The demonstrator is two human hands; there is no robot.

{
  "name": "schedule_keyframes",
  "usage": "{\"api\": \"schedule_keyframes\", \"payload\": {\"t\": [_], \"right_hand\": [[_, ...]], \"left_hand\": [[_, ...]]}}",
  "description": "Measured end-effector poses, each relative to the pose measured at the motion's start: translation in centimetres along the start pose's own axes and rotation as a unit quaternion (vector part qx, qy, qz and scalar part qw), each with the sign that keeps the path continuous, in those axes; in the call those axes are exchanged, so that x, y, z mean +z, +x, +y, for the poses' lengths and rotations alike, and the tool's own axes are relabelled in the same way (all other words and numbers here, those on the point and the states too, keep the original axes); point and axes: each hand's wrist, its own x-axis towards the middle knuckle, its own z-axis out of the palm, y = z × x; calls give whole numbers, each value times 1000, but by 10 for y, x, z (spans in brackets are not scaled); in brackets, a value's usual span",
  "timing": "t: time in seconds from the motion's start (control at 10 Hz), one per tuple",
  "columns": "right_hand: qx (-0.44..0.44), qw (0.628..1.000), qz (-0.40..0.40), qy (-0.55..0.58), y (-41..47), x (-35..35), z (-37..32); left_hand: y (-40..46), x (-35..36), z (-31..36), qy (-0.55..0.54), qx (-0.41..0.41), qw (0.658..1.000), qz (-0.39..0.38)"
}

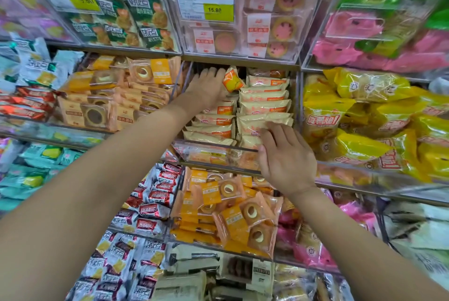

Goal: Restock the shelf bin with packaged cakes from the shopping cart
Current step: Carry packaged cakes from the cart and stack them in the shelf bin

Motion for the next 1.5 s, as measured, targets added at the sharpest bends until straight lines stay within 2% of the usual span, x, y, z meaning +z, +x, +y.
{"api": "schedule_keyframes", "payload": {"t": [0.1, 0.2, 0.3, 0.4, 0.5, 0.6, 0.7, 0.8, 1.0, 1.1, 1.3, 1.5], "right_hand": [[0, 1000, -5, 1, 1, 0, 0], [0, 1000, -8, 0, 0, 1, 1], [0, 1000, -11, 0, 1, 2, 1], [0, 1000, -11, -1, 1, 2, 1], [-4, 1000, -7, -7, 0, 3, 1], [-6, 1000, -2, -9, 0, 4, 2], [-4, 1000, 3, -13, 0, 5, 2], [-7, 1000, 5, -11, 0, 5, 2], [-8, 1000, 2, -14, 0, 3, 1], [-6, 1000, -1, -16, 0, 3, 1], [-7, 1000, -1, -11, 0, 3, 1], [-7, 1000, 4, -6, -1, 1, 0]], "left_hand": [[1, 1, -4, -2, 38, 999, -35], [6, 3, -1, -18, 17, 999, -40], [13, 2, 1, 11, -2, 1000, -6], [23, 2, -5, 86, 81, 993, 12], [31, -3, -14, 80, 90, 992, -37], [31, -1, -10, 81, 69, 993, -42], [25, 12, 0, 144, 33, 989, 12], [22, 20, 3, 128, 6, 991, 41], [20, 14, -3, -36, 19, 999, 2], [17, 11, -1, -120, 5, 992, 22], [15, 20, 0, -94, -4, 988, 121], [12, 14, 1, -148, -16, 986, 77]]}}
